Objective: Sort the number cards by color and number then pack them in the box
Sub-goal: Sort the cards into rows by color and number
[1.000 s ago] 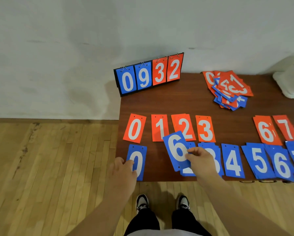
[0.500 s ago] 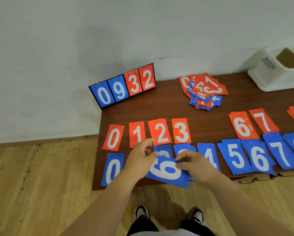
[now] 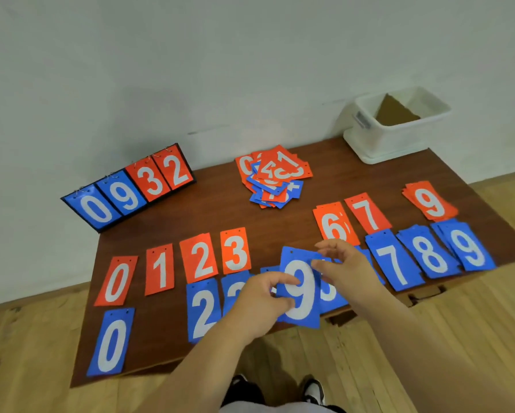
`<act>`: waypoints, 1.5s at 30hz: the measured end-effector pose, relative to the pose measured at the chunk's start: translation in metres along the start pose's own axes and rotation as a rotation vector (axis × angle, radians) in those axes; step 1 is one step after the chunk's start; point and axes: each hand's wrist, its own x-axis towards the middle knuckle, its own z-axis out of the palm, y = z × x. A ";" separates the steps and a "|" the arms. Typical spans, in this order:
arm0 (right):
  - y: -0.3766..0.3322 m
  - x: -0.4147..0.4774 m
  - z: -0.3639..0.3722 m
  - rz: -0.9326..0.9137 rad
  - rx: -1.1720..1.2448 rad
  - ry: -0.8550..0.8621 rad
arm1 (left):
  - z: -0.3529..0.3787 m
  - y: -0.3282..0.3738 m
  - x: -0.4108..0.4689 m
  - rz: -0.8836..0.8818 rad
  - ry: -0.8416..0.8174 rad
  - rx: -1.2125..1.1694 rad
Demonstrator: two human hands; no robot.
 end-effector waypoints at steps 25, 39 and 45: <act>0.025 0.072 -0.126 0.132 -0.193 0.156 | 0.093 0.063 0.164 0.143 -0.109 0.175; 0.106 0.165 -0.360 0.200 -0.456 0.008 | 0.329 0.126 0.261 0.022 -0.083 0.234; 0.138 0.191 -0.403 0.253 -0.557 -0.006 | 0.388 0.134 0.291 0.064 -0.108 0.476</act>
